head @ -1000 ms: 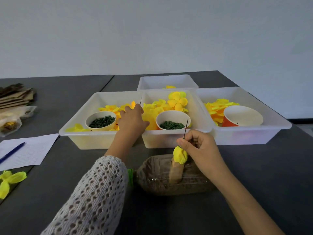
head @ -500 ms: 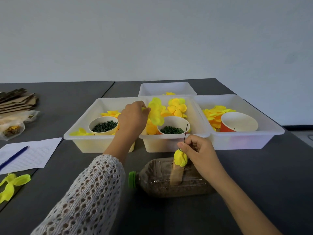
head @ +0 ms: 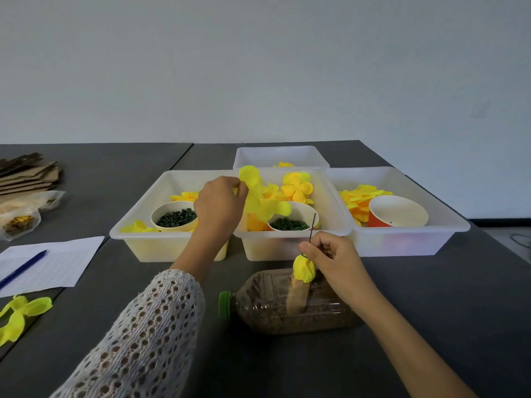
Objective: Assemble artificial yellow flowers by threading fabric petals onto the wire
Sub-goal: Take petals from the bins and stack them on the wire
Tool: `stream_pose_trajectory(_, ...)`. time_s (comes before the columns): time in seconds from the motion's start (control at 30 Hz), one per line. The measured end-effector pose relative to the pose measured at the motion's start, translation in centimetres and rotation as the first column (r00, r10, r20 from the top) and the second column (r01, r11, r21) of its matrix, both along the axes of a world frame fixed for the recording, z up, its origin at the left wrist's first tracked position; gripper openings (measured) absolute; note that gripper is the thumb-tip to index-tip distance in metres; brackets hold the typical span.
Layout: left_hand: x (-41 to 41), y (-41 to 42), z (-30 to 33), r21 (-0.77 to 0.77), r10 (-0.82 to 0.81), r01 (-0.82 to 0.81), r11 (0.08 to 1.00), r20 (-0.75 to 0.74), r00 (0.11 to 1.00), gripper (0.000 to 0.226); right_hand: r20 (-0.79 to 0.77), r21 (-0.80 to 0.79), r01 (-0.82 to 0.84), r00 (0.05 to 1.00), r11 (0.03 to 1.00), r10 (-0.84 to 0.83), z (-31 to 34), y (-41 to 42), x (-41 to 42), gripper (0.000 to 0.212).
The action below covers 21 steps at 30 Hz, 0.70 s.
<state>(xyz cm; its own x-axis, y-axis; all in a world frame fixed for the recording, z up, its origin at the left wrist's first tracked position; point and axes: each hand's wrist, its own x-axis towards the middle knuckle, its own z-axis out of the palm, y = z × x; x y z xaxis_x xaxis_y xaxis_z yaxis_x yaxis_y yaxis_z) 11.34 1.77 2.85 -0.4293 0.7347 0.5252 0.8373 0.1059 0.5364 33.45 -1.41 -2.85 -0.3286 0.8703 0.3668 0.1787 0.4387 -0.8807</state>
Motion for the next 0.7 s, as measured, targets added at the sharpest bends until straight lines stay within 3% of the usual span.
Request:
stream_pose_trajectory(0.1, 1.0, -1.4, 1.6, 0.096, -0.211, 0.204, 0.974, 0.080, 0.974, 0.037, -0.044, 0.003, 0.012, 0.999, 1.000, -0.012, 0.4, -0.4, 0.1, 0.018)
stream_pose_trajectory(0.2, 2.5, -3.4, 2.9, 0.113, -0.397, 0.387, 0.915, 0.092, 0.913, 0.045, -0.137, 0.068, 0.130, 0.983, 0.989, -0.120, 0.7, -0.6, 0.7, 0.019)
stream_pose_trajectory(0.3, 3.7, -5.1, 3.4, 0.102, -0.533, 0.524, 0.846, 0.128, 0.836, 0.043, -0.178, 0.224, 0.210, 0.969, 0.952, -0.171, 1.6, -0.7, 1.9, 0.052)
stream_pose_trajectory(0.43, 5.0, -6.6, 4.1, -0.011, -0.689, 0.726, 0.688, 0.303, 0.658, 0.042, 0.040, 0.568, 0.183, 0.968, 0.803, -0.249, 4.1, -1.3, 2.8, 0.083)
stream_pose_trajectory(0.5, 5.5, -6.9, 4.1, -0.075, -0.703, 0.770, 0.634, 0.358, 0.614, 0.042, 0.144, 0.686, 0.116, 0.946, 0.718, -0.290, 5.4, -1.7, 2.9, 0.075)
stream_pose_trajectory(0.63, 6.2, -7.6, 3.9, -0.126, -0.691, 0.787, 0.604, 0.409, 0.596, 0.039, 0.181, 0.780, 0.056, 0.933, 0.624, -0.311, 7.5, -2.8, 3.0, 0.020)
stream_pose_trajectory(0.7, 6.3, -8.0, 3.9, -0.140, -0.677, 0.794, 0.591, 0.449, 0.583, 0.039, 0.181, 0.812, 0.036, 0.933, 0.582, -0.311, 8.2, -3.3, 3.2, 0.013)
